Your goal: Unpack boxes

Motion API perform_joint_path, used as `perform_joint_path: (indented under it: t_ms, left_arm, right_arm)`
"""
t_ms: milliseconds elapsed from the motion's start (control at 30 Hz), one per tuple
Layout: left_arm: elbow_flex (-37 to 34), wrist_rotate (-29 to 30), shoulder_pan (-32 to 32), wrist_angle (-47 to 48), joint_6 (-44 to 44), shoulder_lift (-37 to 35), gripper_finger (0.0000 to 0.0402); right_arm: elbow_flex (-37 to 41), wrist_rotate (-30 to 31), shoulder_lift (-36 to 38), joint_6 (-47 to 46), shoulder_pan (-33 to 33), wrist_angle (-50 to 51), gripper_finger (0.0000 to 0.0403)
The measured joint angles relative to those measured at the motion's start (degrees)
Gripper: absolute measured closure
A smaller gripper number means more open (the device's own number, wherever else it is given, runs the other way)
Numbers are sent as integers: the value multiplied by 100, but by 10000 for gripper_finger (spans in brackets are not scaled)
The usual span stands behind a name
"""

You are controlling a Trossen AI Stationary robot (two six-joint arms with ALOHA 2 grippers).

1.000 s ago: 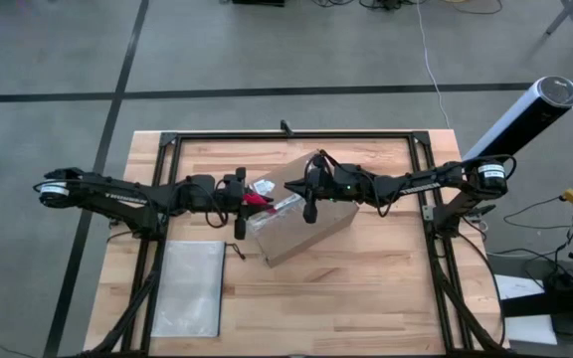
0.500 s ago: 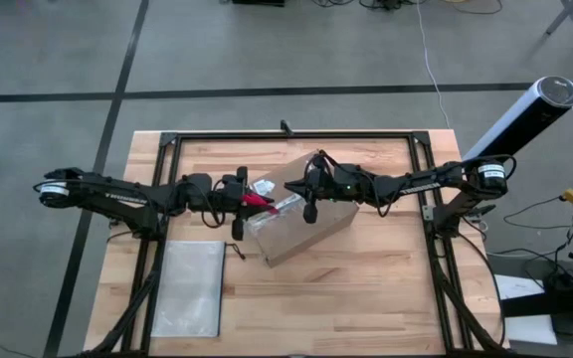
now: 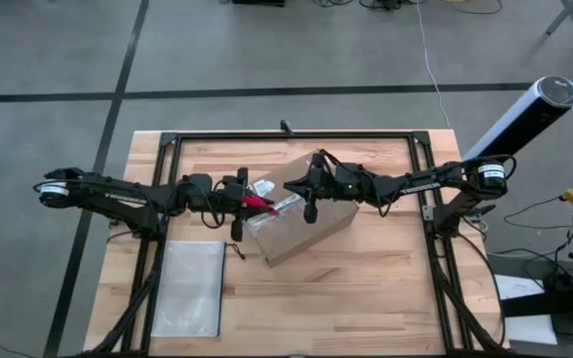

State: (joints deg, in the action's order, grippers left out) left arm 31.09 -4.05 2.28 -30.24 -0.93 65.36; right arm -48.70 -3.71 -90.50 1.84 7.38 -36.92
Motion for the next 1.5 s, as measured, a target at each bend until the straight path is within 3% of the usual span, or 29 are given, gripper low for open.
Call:
perform_joint_path:
  t_ms: [200,667,967,1500]
  left_arm:
    - [30,-13,0,20,53,-22,369]
    - [459,-152,0,598,227,-53,369]
    - [492,-125,0,737,319,-55,369]
    - [490,-87,41,741,385,-65,369]
  right_arm:
    - [-225,-311,0,-164,-8,14,398]
    - [-561,-843,0,20,-70,241,304]
    - [-620,-874,0,30,-74,418,219]
    - [-632,-1086,-24,-48,-113,545,213]
